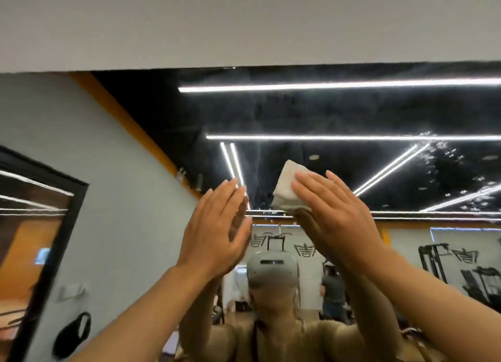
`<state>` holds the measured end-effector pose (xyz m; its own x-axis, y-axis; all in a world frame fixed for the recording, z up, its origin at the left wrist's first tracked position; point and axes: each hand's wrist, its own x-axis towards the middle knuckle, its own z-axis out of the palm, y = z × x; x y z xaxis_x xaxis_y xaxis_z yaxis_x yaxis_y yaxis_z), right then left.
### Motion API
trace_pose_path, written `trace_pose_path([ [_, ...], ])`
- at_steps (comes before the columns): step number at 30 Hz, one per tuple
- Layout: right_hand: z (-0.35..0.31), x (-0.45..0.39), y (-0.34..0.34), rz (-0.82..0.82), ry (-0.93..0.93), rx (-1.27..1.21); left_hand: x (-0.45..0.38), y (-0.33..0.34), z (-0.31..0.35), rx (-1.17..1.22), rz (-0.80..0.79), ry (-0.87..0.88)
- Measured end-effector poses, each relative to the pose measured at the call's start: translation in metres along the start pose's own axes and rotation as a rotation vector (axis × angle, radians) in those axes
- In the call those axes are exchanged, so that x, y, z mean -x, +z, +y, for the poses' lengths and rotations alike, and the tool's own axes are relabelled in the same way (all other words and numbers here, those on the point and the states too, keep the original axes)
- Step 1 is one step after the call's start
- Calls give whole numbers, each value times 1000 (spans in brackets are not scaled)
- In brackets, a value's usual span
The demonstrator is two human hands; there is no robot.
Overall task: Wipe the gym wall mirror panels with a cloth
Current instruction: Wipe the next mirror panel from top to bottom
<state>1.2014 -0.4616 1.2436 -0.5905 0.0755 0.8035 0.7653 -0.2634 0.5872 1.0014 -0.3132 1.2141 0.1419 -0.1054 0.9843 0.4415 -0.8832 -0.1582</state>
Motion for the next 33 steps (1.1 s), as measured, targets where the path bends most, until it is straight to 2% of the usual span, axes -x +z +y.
trace_pose_path([
  [5, 41, -79, 9, 52, 57, 99, -86, -6, -14, -7, 123, -45],
  [11, 62, -155, 24, 90, 186, 88, -159, -5, -28, -62, 106, -87],
  [15, 73, -210, 39, 18, 296, 68, -196, -1, -35, 6, 133, -146],
  [22, 83, -280, 65, -193, 274, -19, -204, 3, -41, -58, 135, -116],
  [27, 80, -290, 74, -377, 196, 11, -201, 3, -41, -80, 136, -106],
  [33, 141, -256, 50, -415, 194, 75, -203, 5, -47, -77, 132, -85],
])
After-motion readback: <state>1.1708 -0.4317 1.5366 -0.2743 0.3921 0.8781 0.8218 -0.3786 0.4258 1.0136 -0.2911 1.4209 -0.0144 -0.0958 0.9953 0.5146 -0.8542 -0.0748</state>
